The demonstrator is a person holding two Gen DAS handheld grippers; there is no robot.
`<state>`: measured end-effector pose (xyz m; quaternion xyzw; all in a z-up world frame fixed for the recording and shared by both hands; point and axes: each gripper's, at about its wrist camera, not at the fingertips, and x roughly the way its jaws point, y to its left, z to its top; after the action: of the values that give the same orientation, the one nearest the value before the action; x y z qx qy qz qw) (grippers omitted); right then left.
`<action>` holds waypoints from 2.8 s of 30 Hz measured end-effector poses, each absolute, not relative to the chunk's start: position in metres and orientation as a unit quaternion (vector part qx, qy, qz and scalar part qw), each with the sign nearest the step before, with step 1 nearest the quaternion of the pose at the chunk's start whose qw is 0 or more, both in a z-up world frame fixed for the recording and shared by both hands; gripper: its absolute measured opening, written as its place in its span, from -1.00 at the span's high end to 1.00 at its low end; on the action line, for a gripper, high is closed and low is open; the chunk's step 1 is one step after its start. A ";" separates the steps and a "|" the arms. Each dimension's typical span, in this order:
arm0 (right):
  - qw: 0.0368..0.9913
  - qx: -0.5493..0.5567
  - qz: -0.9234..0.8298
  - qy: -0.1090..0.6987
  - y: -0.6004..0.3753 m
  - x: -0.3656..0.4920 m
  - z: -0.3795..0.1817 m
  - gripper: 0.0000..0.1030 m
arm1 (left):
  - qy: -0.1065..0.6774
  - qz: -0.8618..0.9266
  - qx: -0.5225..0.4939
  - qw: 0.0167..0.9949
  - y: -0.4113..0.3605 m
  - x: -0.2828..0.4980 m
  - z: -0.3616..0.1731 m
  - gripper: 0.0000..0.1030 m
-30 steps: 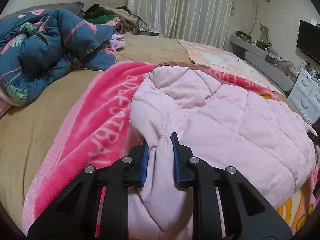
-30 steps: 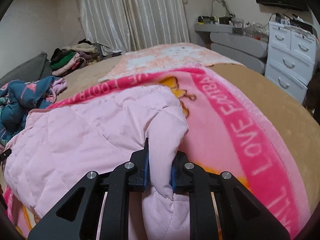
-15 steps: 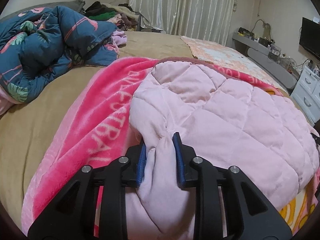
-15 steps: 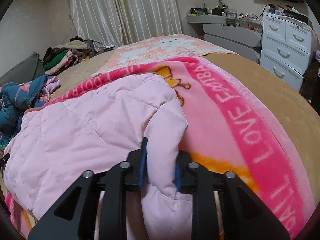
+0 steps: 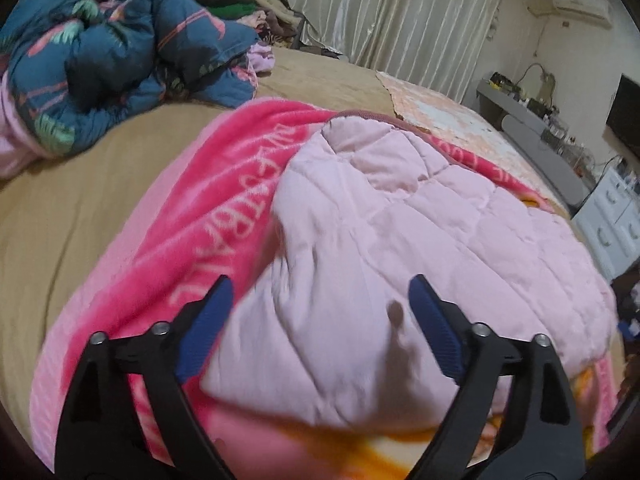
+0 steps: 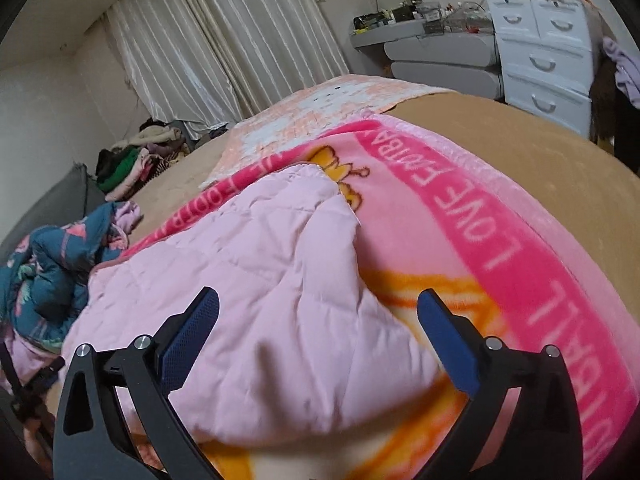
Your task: Fold large clothes
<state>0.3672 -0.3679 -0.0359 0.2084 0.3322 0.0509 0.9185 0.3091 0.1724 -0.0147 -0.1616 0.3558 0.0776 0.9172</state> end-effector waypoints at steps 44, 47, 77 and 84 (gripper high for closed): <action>0.944 0.138 0.157 0.255 -0.313 0.344 -0.019 0.49 | 0.305 -0.029 -0.265 0.914 0.131 0.294 -0.012 0.51; 0.954 0.091 0.171 0.227 -0.304 0.315 0.006 0.50 | 0.289 -0.042 -0.235 0.927 0.123 0.275 0.009 0.51; 0.945 0.100 0.141 0.276 -0.329 0.121 -0.031 0.46 | 0.329 -0.010 -0.199 0.923 0.113 0.107 -0.022 0.44; 0.934 0.124 0.111 0.317 -0.334 0.136 -0.045 0.38 | 0.340 0.001 -0.205 0.918 0.118 0.110 -0.032 0.38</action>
<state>0.1364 -0.3336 -0.0447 0.1240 0.3172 0.1112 0.9336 0.1095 0.1179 -0.0320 -0.2055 0.3395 0.0005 0.9179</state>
